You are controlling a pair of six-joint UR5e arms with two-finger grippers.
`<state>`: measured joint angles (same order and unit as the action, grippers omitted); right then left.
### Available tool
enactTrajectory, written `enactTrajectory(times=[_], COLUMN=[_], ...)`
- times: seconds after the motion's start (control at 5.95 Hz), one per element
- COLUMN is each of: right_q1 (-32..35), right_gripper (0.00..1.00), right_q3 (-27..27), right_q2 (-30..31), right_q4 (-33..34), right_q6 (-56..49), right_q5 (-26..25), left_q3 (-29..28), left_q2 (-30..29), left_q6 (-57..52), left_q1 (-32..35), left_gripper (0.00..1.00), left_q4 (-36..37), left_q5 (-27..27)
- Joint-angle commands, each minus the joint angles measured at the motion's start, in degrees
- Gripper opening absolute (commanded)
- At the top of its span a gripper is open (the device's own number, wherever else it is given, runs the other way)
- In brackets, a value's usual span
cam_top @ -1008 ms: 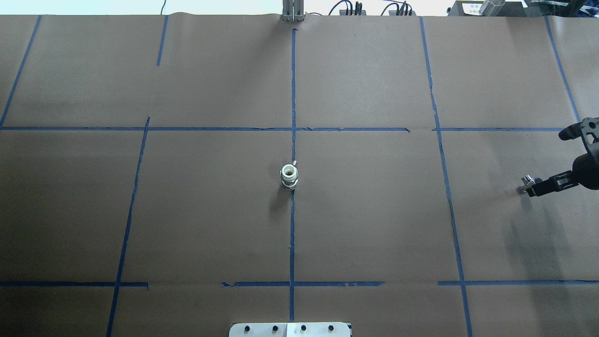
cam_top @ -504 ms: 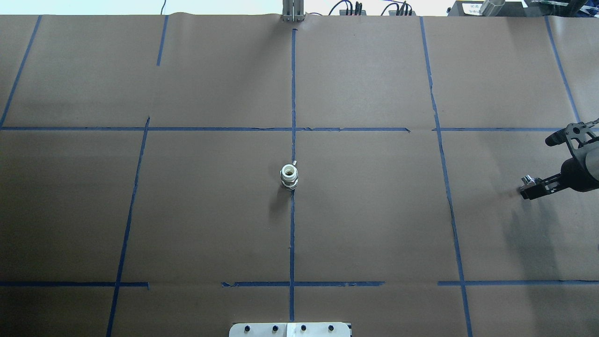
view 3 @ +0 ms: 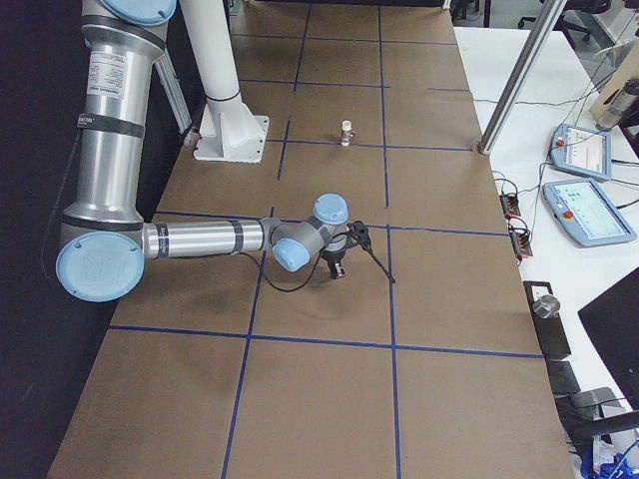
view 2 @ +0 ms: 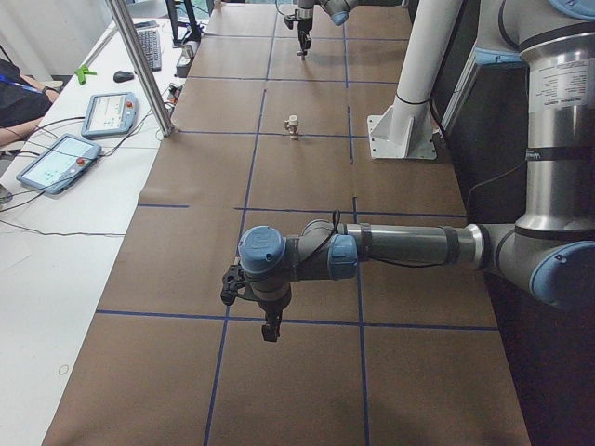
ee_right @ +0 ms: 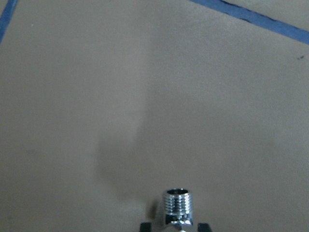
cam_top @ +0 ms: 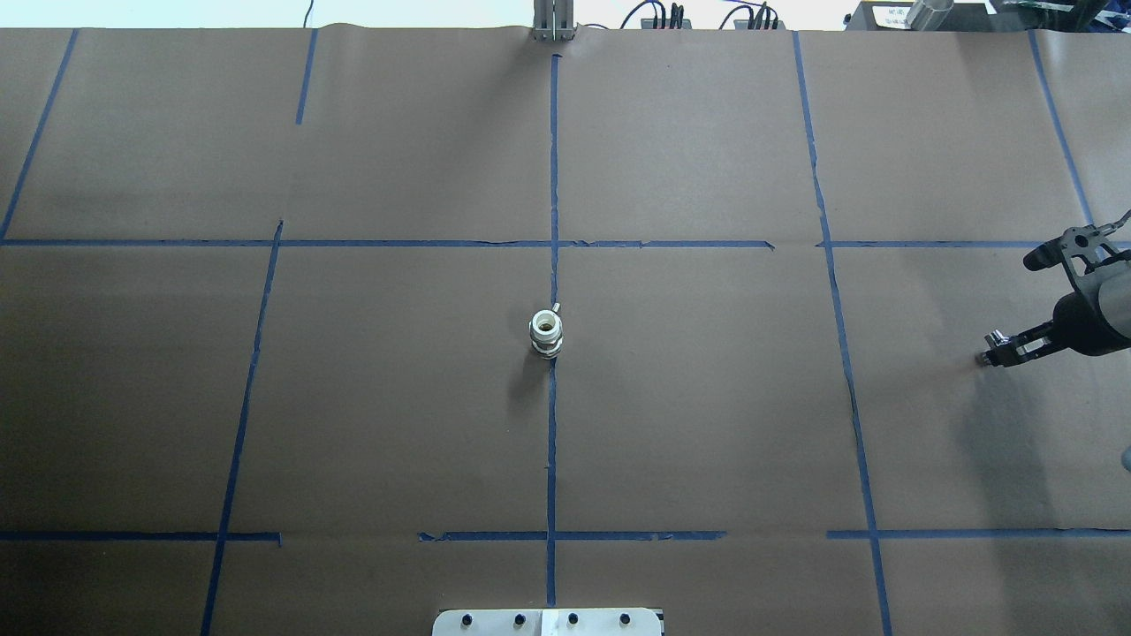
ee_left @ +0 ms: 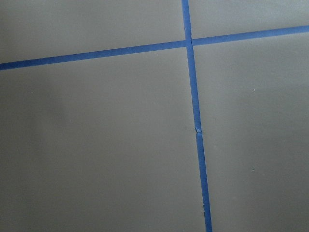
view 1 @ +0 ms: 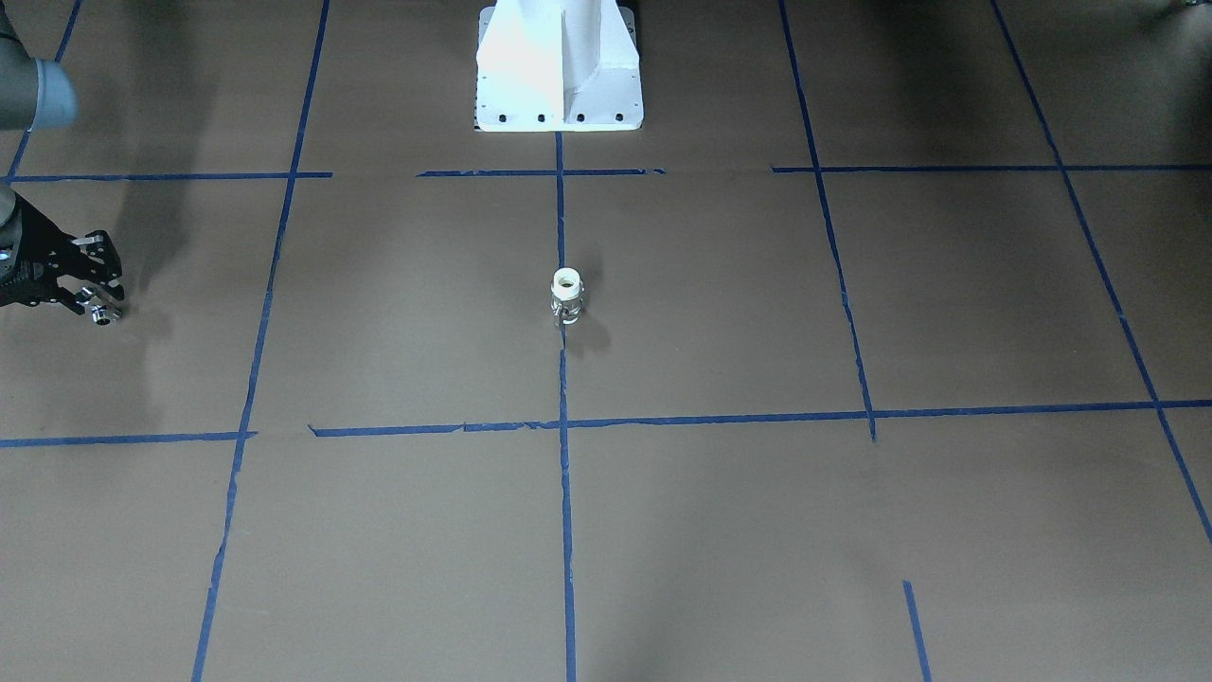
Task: Assemble PPR valve and pipe with both arms
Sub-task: 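Lift the chrome fitting with the right gripper and carry it above the valve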
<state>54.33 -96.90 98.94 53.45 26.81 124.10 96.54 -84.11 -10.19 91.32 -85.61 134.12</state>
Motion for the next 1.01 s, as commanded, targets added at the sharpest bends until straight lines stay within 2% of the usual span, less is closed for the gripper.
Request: enactTrajectory(times=[0.0, 0.34, 0.5, 0.67, 0.84], right_q1=[0.3, 0.1, 0.1, 0.0, -1.9], right_gripper=[0.01, 0.0, 0.0, 0.0, 0.0], right_q3=[-0.7, -3.1, -3.7, -7.6, -11.2], right_q2=[0.5, -1.1, -5.6, -9.5, -16.0], right_q4=[0.0, 0.8, 4.3, 12.8, 22.1], right_q6=[0.0, 3.8, 9.6, 10.4, 15.1], right_q5=[0.0, 0.7, 1.1, 1.2, 1.1], left_q3=[0.1, -0.3, 0.4, 0.9, 0.9], left_q2=[0.0, 0.0, 1.8, 2.1, 2.2], left_q6=[0.4, 1.0, 3.4, 3.3, 3.4], left_q1=[-0.1, 0.0, -0.1, -0.1, -0.1], left_gripper=[1.0, 1.0, 1.0, 1.0, 1.0], left_q4=[0.0, 0.3, -0.1, -0.7, -1.4], left_q5=[0.0, -0.3, -0.4, -0.4, -0.4])
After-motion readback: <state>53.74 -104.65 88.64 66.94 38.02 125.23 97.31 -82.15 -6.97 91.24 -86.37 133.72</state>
